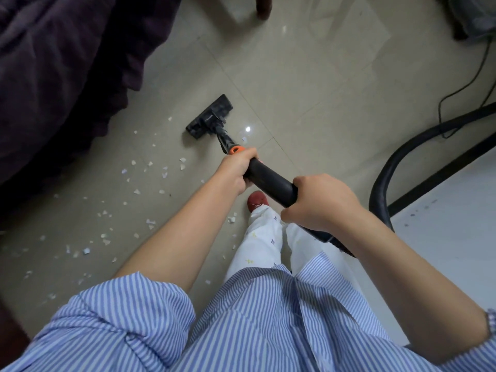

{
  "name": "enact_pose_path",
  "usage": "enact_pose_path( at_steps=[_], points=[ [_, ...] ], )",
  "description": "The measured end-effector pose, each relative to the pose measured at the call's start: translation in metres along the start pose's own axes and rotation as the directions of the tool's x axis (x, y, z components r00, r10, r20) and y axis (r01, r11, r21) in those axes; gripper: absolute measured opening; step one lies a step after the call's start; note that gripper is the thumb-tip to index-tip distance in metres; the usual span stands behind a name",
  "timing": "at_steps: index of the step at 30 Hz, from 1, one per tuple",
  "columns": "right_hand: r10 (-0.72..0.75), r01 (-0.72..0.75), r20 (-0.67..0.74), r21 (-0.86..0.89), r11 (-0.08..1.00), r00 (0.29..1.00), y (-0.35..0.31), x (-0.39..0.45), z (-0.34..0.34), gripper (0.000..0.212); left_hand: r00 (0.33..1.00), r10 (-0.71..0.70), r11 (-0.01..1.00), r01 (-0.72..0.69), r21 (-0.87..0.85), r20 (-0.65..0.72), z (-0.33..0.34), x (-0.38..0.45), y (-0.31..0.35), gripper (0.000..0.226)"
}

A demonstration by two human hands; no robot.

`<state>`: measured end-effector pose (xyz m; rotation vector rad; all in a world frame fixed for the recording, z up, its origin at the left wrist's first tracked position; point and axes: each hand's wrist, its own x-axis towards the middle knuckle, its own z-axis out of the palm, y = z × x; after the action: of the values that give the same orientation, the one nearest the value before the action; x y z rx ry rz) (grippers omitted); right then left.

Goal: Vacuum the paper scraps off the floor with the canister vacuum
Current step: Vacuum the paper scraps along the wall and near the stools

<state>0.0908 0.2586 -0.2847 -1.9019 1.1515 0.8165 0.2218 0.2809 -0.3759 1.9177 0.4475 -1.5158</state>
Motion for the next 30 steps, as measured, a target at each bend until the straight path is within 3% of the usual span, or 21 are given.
enact_pose_path(
  at_steps=[12,19,30],
  points=[
    [-0.007,0.006,-0.020,-0.061,0.998,1.000,0.024,-0.044,0.014,0.020,1.000,0.018,0.999,-0.018,-0.034,0.007,0.011,-0.028,-0.041,0.015],
    [0.014,-0.014,-0.009,-0.036,0.999,1.000,0.046,-0.079,0.020,0.018,0.998,0.034,0.998,-0.031,-0.053,0.055,0.029,-0.061,-0.067,0.019],
    [0.075,-0.077,-0.021,-0.164,0.983,0.997,0.076,-0.113,0.013,0.017,0.984,0.019,0.995,-0.002,-0.095,0.180,0.057,-0.088,-0.093,0.023]
  ],
)
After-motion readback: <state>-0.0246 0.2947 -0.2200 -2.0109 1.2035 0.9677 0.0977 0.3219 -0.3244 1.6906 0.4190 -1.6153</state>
